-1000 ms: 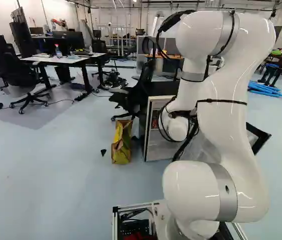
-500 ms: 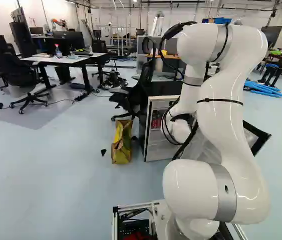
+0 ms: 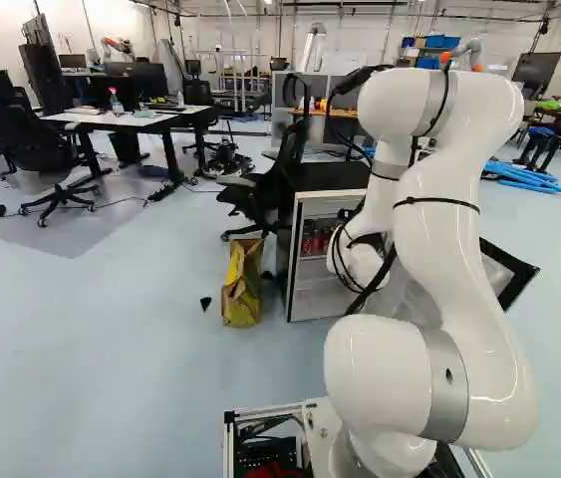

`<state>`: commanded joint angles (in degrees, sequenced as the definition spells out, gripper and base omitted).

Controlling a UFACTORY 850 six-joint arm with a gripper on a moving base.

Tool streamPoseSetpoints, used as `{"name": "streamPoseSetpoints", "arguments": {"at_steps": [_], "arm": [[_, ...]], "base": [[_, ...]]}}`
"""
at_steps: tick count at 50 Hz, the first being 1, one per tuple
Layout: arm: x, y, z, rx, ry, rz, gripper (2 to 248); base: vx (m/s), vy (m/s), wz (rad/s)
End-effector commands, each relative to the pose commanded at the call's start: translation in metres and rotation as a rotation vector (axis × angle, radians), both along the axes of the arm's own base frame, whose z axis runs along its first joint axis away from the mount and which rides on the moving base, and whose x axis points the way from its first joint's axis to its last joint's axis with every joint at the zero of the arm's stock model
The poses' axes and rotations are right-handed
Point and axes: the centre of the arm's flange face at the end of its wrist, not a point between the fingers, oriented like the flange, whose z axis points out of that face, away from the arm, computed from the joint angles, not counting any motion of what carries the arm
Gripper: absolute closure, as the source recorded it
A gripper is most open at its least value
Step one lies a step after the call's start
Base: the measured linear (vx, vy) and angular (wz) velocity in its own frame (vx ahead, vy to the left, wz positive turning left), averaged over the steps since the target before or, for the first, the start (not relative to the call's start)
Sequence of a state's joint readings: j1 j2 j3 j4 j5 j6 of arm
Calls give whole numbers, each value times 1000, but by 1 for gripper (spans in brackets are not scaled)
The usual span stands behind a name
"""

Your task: Grab a drink from the fridge

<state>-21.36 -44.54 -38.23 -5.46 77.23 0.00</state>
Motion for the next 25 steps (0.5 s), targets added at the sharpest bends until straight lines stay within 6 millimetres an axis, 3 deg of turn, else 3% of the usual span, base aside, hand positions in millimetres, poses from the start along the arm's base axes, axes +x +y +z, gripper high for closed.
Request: {"name": "streamPoseSetpoints", "arguments": {"at_steps": [25], "arm": [[12, -6, -33, 29, 13, 145, 3]], "base": [[0, 0, 0]]}}
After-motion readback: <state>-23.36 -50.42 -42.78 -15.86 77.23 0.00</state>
